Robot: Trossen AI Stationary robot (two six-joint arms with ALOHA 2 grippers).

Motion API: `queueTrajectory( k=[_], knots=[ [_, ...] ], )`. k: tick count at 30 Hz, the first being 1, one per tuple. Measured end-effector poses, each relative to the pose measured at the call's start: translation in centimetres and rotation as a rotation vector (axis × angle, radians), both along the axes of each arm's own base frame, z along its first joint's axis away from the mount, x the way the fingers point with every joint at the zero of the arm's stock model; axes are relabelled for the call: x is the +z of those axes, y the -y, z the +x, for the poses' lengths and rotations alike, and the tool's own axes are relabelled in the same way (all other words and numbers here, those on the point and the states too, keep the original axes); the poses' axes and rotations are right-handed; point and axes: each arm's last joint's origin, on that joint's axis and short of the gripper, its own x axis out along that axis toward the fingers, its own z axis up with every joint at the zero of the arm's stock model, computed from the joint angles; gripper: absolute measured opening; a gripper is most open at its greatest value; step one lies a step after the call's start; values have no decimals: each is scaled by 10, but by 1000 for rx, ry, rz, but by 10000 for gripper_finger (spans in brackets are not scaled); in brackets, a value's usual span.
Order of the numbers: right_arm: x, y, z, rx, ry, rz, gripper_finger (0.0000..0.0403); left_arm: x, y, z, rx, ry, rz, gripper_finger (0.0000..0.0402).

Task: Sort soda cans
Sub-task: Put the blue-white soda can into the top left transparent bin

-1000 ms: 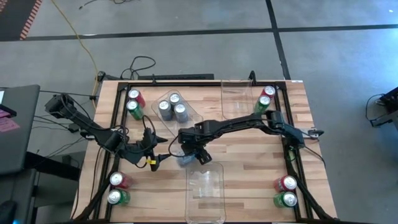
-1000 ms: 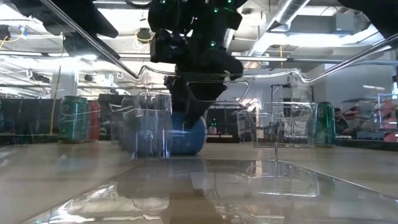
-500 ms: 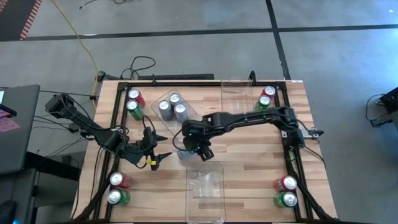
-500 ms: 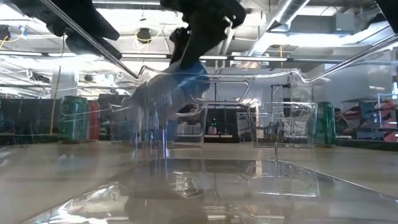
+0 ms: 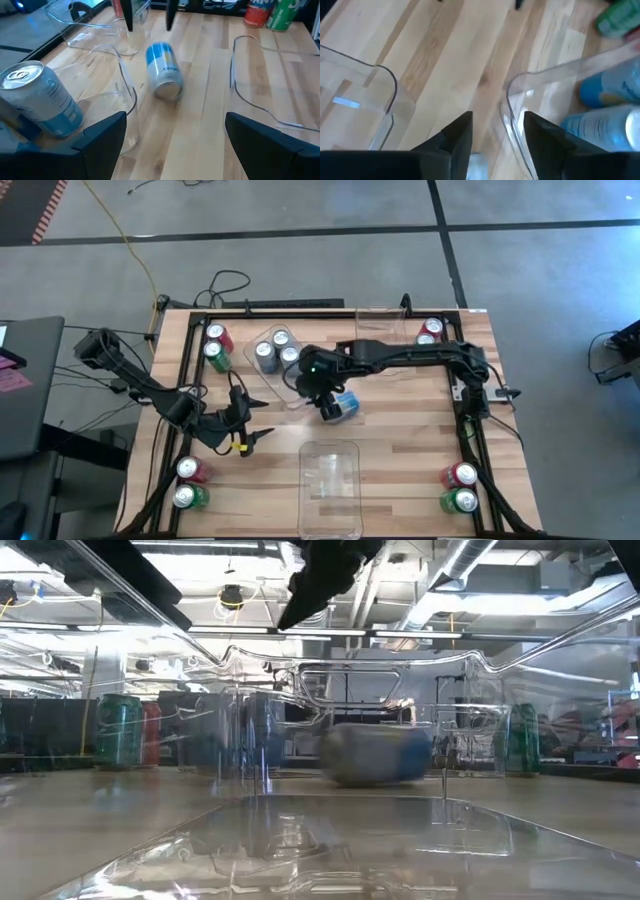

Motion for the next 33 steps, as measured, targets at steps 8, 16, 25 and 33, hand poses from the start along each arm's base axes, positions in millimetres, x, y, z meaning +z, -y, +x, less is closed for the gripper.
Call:
queueTrajectory(
  k=[8,16,25,33],
  knots=[
    [-16,16,-35,-113,-273,57,168,-5,3,-5,17,-27,-43,333],
    [-59,13,-93,-113,-443,-9,206,-6,3,-8,42,-32,-24,333],
    [-103,1,-134,-154,-535,-50,274,-6,2,-7,34,-38,-1,333],
    [-94,-20,-129,-119,-503,-126,301,-6,-5,-4,51,-55,49,333]
  ],
)
